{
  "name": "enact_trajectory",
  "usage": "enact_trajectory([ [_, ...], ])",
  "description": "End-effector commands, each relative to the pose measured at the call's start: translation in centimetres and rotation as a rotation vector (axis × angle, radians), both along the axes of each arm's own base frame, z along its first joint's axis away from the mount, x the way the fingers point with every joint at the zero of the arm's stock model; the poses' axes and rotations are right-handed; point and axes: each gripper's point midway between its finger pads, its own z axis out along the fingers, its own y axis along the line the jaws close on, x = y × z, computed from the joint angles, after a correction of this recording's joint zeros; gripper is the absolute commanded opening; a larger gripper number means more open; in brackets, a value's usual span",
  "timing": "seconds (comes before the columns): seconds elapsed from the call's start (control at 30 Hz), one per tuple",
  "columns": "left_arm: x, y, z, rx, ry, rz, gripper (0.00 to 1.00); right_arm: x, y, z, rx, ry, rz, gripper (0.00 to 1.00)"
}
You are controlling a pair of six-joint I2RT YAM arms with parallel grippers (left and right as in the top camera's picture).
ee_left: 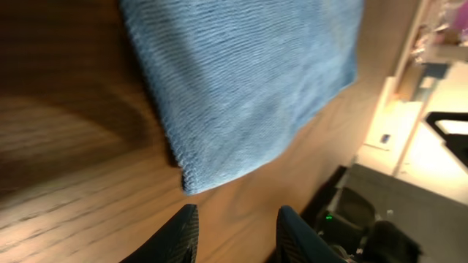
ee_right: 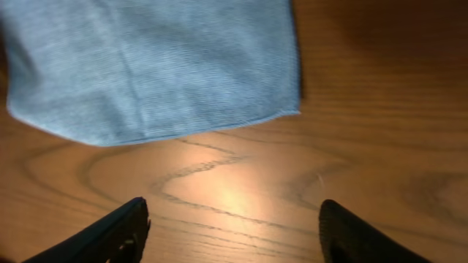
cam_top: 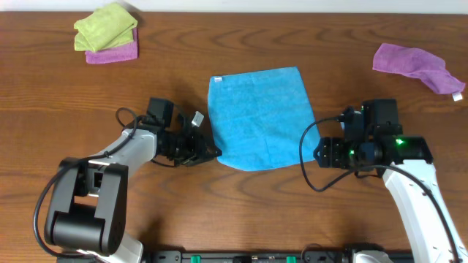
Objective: Fold the cloth
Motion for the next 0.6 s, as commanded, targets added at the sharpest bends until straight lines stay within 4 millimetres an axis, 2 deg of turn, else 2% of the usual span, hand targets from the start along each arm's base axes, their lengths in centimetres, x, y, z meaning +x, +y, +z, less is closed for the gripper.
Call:
enact_trajectory([
  [0.0,0.0,0.7,-1.0,0.057,-0.038,-0.032,0.36,-0.1,1.6,0.6,0.085,-0.026,0.074,0.69],
  [0.13,-0.6,1.1,-1.4,0.083,-0.023,-0.043,0.35,0.0,3.3,0.9,0.108,-0.047,0.14,0.6],
  [0.2,-0.9,1.3,-1.6,0.097,-0.014,-0.051,0.33,0.0,4.4,1.0,0.11,-0.064,0.18,0.58],
  [0.4,-1.4,2.4,-2.9,0.202,-0.001,-0.053,0.28,0.3,7.1,1.5,0.117,-0.12,0.28,0.62],
  [0.57,-0.5,1.7,-3.2,0.207,-0.08,-0.07,0.26,0.2,7.3,1.5,0.118,-0.119,0.288,0.64],
])
